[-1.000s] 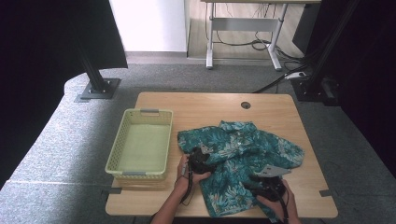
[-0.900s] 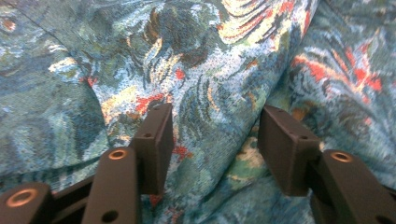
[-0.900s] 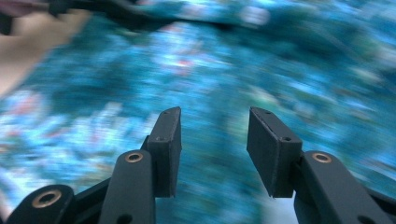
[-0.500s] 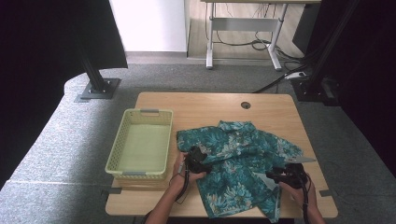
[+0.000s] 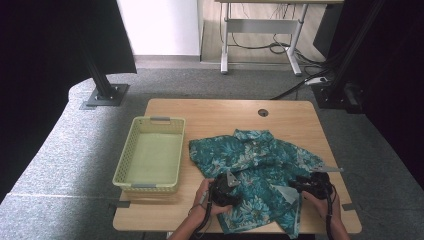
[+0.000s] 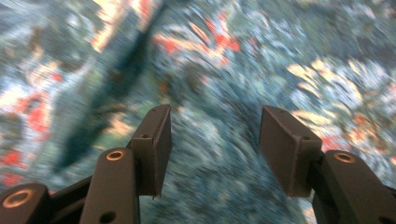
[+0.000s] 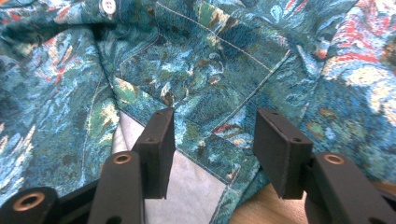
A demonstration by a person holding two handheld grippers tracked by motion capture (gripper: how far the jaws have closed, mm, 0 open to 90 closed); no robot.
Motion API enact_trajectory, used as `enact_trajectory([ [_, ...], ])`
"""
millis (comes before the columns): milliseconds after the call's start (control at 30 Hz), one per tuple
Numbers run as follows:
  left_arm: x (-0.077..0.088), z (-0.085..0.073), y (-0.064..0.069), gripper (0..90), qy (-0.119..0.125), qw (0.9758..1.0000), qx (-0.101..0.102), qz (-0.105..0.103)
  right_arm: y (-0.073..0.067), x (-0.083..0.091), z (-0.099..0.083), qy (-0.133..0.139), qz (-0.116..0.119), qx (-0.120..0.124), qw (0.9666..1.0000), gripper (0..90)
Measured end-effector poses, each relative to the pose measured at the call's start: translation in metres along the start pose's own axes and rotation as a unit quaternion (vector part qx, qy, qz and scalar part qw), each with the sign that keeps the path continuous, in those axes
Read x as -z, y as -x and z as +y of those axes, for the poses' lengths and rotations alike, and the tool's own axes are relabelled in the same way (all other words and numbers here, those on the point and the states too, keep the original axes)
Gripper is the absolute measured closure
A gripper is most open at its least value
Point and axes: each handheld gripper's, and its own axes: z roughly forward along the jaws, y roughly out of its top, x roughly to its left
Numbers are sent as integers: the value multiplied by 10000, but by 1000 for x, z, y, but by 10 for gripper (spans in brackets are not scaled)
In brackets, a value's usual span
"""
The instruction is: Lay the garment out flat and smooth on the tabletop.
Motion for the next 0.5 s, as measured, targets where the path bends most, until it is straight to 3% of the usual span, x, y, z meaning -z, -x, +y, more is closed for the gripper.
enact_trajectory([
  [167, -3, -7, 1, 445, -114, 9999, -28, 13, 0, -7, 2, 12, -132, -80, 9999, 446],
  [367, -2, -15, 2, 451, 94, 9999, -28, 36, 2, -15, 7, 39, -420, -300, 9987, 450],
  [500, 2, -20, 2, 474, 109, 9999, -89, -21, 1, -19, 13, -23, -610, -357, 9975, 454],
])
